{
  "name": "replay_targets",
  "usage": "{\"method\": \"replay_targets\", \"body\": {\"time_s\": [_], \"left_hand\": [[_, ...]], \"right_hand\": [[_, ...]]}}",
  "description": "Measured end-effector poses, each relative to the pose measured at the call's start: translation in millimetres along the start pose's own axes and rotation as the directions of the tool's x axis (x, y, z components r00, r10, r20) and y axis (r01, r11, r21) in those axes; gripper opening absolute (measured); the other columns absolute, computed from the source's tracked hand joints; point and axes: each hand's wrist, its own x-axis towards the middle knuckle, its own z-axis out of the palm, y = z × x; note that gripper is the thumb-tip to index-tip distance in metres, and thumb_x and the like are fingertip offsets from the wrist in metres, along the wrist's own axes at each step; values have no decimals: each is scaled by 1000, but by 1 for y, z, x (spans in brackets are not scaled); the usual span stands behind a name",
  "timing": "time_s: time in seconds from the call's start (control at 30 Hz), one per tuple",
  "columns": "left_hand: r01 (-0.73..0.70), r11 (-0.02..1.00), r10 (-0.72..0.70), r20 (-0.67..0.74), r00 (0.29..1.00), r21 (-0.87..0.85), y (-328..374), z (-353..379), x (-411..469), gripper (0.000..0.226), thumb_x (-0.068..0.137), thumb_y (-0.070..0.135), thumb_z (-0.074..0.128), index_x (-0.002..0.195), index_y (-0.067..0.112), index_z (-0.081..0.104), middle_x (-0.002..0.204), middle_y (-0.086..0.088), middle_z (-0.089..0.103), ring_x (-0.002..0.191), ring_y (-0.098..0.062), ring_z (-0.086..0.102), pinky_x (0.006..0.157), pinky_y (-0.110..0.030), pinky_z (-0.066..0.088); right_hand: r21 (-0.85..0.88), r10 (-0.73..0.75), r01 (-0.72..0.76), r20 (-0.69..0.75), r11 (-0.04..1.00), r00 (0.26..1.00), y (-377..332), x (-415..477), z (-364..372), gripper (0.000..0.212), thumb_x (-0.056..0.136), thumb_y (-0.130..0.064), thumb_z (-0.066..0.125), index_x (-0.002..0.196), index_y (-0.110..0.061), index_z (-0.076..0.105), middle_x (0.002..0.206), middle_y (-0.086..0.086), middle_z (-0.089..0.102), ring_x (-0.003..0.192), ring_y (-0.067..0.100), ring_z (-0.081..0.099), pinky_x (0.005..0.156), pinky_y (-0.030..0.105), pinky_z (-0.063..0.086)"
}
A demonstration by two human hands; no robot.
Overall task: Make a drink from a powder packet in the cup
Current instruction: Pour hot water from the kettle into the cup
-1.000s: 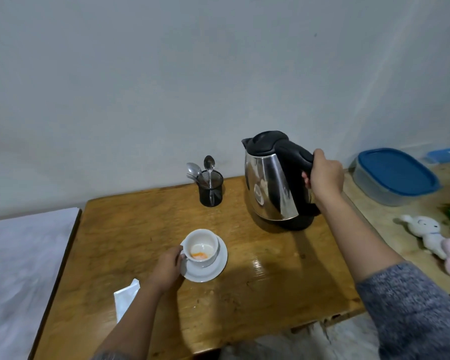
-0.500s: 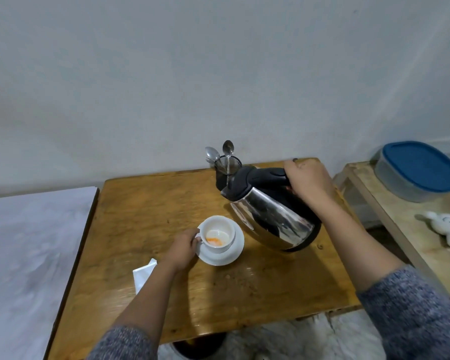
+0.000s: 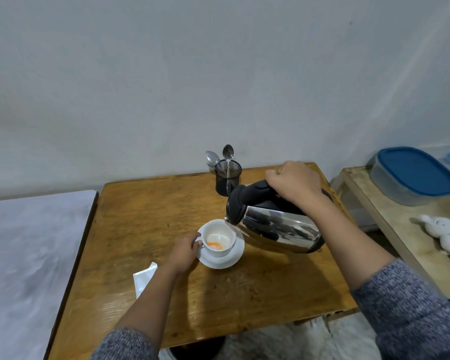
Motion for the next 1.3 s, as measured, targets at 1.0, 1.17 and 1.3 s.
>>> {"method": "replay_targets", "body": {"time_s": [1.0, 1.17, 1.3], "left_hand": [[6, 1000, -6, -14, 1000, -4, 9, 1, -3, 30, 94, 16, 45, 122, 12, 56, 128, -11, 57, 112, -23, 52, 87, -29, 39], [25, 1000, -25, -14, 1000, -6, 10, 1, -4, 31, 95, 16, 44, 124, 12, 54, 131, -11, 56, 117, -25, 51, 91, -31, 40], [31, 1000, -31, -21, 999, -3, 11, 2, -5, 31, 95, 16, 44, 124, 13, 54, 131, -11, 56, 117, -25, 51, 94, -33, 41]], "right_hand": [[-70, -9, 12, 42, 997, 999, -9, -10, 1, 37, 83, -31, 45, 50, -14, 47, 55, 2, 52, 48, 17, 42, 47, 24, 27], [-76, 1, 2, 35, 997, 999, -8, -11, 1, 39, 84, -31, 45, 48, -14, 43, 51, 0, 45, 46, 16, 40, 47, 25, 26], [-71, 9, -7, 37, 997, 999, -9, -12, 0, 39, 84, -30, 45, 48, -14, 42, 50, 0, 44, 46, 16, 39, 47, 25, 25]]}}
